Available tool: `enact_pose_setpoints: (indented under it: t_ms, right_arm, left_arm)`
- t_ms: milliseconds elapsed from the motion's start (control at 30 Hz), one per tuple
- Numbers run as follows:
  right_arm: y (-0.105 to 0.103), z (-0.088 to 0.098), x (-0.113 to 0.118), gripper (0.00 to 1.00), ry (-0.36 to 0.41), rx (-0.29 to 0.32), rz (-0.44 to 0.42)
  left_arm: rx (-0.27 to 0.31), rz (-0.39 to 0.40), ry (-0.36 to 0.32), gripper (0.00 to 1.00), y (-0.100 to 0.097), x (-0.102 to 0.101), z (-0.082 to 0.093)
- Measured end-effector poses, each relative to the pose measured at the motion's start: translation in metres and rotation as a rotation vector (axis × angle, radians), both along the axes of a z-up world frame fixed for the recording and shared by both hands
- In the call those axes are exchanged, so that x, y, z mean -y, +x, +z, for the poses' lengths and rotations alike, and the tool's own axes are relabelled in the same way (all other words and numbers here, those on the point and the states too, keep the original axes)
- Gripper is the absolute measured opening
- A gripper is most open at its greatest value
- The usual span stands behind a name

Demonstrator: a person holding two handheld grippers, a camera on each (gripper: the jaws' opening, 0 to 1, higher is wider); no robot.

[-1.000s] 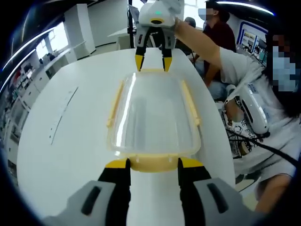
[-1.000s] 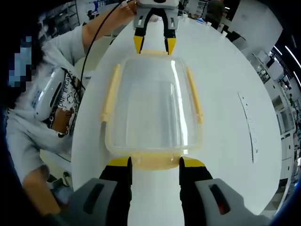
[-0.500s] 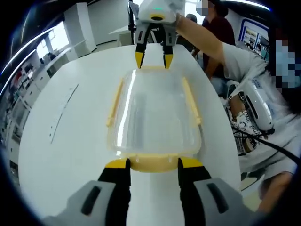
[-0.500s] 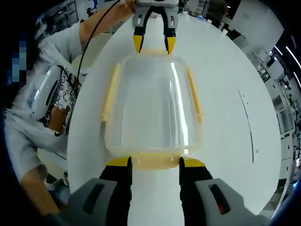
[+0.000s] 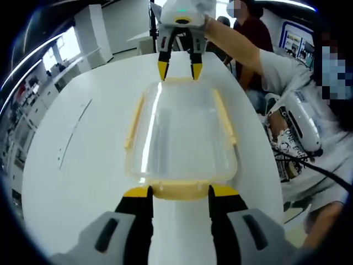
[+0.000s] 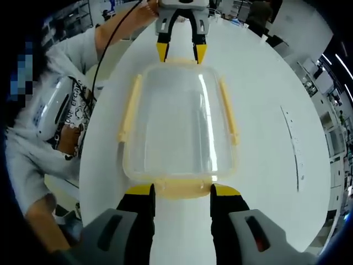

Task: Snap each plastic latch of the storage box into its locked position after aligning the lid with the box until every specified latch is closed and the lid sits flush.

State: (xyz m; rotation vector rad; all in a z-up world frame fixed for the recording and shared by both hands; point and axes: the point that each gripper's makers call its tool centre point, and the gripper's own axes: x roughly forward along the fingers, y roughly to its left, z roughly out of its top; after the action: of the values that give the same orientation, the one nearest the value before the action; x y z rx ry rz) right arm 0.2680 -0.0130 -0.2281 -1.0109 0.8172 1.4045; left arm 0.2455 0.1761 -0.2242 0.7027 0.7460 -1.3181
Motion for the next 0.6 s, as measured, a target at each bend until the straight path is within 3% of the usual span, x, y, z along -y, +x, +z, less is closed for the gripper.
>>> enact_pose_setpoints:
  t_ms: [600]
  right_arm:
    - [0.0015, 0.0000, 0.0019, 0.39, 0.003, 0.011, 0.001]
  left_arm:
    - [0.000, -0.009, -0.004, 0.39, 0.0023, 0.0018, -0.0012]
